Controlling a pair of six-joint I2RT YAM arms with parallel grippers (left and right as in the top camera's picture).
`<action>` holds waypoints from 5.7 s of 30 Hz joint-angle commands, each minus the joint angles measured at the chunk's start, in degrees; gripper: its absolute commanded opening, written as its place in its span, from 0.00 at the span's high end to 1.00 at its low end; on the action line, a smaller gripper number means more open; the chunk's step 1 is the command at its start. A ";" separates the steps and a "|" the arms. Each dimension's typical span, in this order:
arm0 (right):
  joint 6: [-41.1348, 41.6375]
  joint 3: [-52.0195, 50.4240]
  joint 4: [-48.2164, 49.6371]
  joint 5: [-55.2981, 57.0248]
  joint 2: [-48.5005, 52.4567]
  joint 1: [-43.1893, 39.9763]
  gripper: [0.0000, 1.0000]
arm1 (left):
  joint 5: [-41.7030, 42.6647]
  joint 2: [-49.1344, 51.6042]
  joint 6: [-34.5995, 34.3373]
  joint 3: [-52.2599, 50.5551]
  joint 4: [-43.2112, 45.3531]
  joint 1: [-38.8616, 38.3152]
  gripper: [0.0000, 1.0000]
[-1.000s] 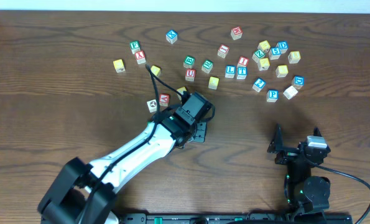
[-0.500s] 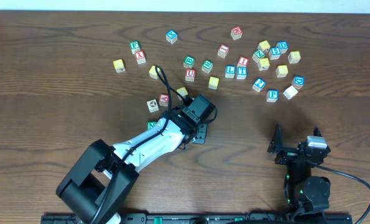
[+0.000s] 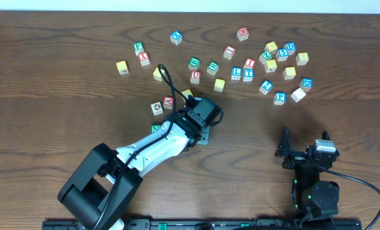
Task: Spell out NEURIPS
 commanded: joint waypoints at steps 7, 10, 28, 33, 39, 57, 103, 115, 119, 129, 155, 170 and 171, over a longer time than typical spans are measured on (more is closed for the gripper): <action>-0.48 -0.09 -0.26 0.09 -0.11 0.07 0.01 | -2.49 0.42 0.96 1.36 1.01 0.00 0.60; -0.48 -0.09 -0.26 0.07 -0.11 0.07 0.01 | -3.04 0.42 0.92 1.36 1.66 0.00 0.60; -0.48 -0.09 -0.26 0.07 -0.11 0.07 0.01 | -5.07 0.63 0.76 1.36 2.51 0.11 0.60; -0.48 -0.09 -0.26 0.09 -0.11 0.07 0.01 | -5.01 0.68 0.74 1.36 2.32 0.09 0.60; -0.48 -0.09 -0.26 0.09 -0.11 0.07 0.01 | -4.59 0.70 0.74 1.36 2.27 0.09 0.60; -0.48 -0.09 -0.26 0.09 -0.11 0.07 0.01 | -4.63 0.70 0.76 1.05 0.79 0.09 0.60; -0.48 -0.09 -0.26 0.09 -0.11 0.07 0.01 | -7.23 0.70 0.76 1.05 -3.65 0.09 0.61; -0.48 -0.09 -0.26 0.09 -0.11 0.07 0.01 | -7.21 0.70 0.74 1.05 -1.95 0.09 0.61; -0.48 -0.09 -0.26 0.09 -0.11 0.07 0.01 | -6.69 0.70 0.74 1.05 -2.05 0.09 0.60; -0.48 -0.09 -0.26 0.09 -0.11 0.07 0.01 | 5.88 0.70 1.16 1.05 -4.61 0.09 0.60; -0.48 -0.09 -0.26 0.09 -0.11 0.07 0.01 | 2.49 0.70 -0.37 1.05 -14.53 0.09 0.65; -0.48 -0.09 -0.26 0.09 -0.11 0.07 0.01 | -0.35 0.70 -2.56 1.05 -16.92 0.09 0.65; -0.48 -0.09 -0.26 0.07 -0.11 0.07 0.01 | -0.35 0.70 -2.56 1.05 -16.74 0.09 0.65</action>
